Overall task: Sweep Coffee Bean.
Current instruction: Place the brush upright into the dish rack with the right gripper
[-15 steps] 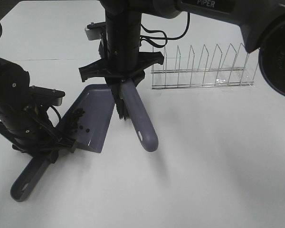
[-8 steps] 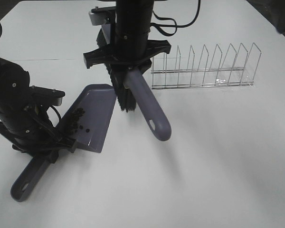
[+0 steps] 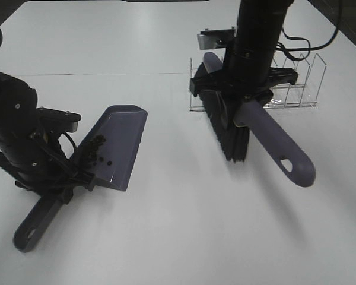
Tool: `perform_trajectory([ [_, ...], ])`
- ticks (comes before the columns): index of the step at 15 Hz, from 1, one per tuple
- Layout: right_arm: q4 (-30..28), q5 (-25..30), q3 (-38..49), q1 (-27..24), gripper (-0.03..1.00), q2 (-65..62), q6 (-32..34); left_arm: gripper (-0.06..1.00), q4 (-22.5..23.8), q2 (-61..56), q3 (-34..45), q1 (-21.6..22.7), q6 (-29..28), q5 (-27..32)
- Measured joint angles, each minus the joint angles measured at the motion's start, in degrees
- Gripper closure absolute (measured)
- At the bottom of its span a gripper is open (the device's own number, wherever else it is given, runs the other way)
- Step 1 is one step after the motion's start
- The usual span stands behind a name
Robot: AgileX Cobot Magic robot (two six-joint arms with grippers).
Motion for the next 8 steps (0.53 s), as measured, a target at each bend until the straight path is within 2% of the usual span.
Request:
perform_trajectory([
  [3,-0.2,0.0,4.5,-2.6,0.65,-1.8,-2.2,0.63,-0.1,0.0,0.0,0.0,0.0,0.0],
  [8,-1.5,-0.1,7.2,-3.1,0.65,-2.2,-3.4,0.63,-1.0,0.0,-0.1,0.0,0.0,0.5],
])
